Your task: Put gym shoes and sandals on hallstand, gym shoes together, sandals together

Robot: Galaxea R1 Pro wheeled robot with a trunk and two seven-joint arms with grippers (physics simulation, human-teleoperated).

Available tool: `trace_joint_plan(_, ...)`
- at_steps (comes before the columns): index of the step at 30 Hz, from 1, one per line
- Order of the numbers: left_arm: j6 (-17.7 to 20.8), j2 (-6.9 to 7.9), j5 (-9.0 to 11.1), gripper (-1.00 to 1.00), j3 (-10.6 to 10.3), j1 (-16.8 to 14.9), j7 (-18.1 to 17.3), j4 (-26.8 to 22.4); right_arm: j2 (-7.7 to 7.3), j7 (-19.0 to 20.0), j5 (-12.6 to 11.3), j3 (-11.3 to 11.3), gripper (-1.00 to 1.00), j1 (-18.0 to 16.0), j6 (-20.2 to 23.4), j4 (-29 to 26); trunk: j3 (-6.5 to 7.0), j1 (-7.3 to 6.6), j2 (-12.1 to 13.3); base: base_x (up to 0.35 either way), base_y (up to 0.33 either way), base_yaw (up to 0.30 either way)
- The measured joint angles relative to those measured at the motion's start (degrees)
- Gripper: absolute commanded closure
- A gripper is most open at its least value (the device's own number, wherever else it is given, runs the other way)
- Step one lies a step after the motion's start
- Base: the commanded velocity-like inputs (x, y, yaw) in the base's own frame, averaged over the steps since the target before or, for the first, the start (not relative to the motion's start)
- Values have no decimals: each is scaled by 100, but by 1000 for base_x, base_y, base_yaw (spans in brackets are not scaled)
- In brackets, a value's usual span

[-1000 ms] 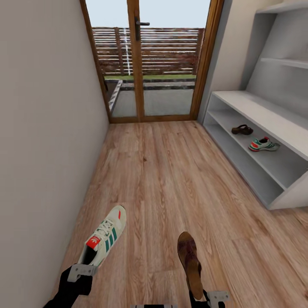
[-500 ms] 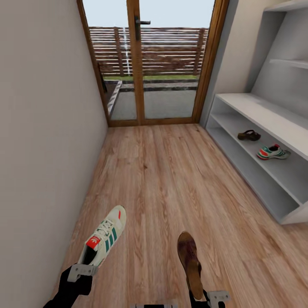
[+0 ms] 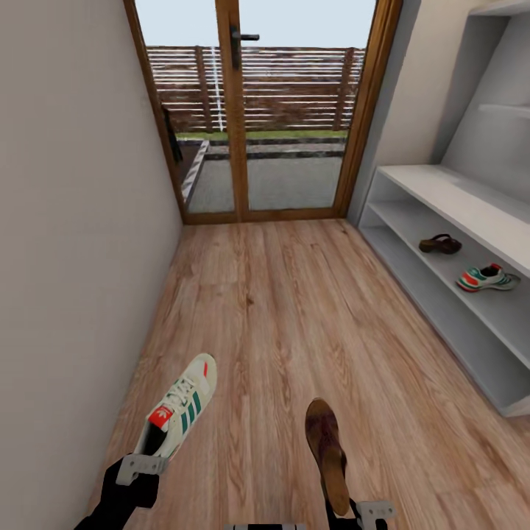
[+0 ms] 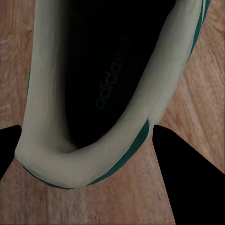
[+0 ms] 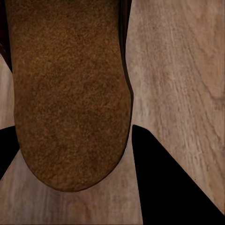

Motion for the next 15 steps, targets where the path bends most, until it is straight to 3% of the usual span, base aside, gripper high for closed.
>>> trace_joint_plan(15,0,0,0,100,0,0,0,-5,0,0,-7,0,100,0,0,0,0,0,0,335,0,0)
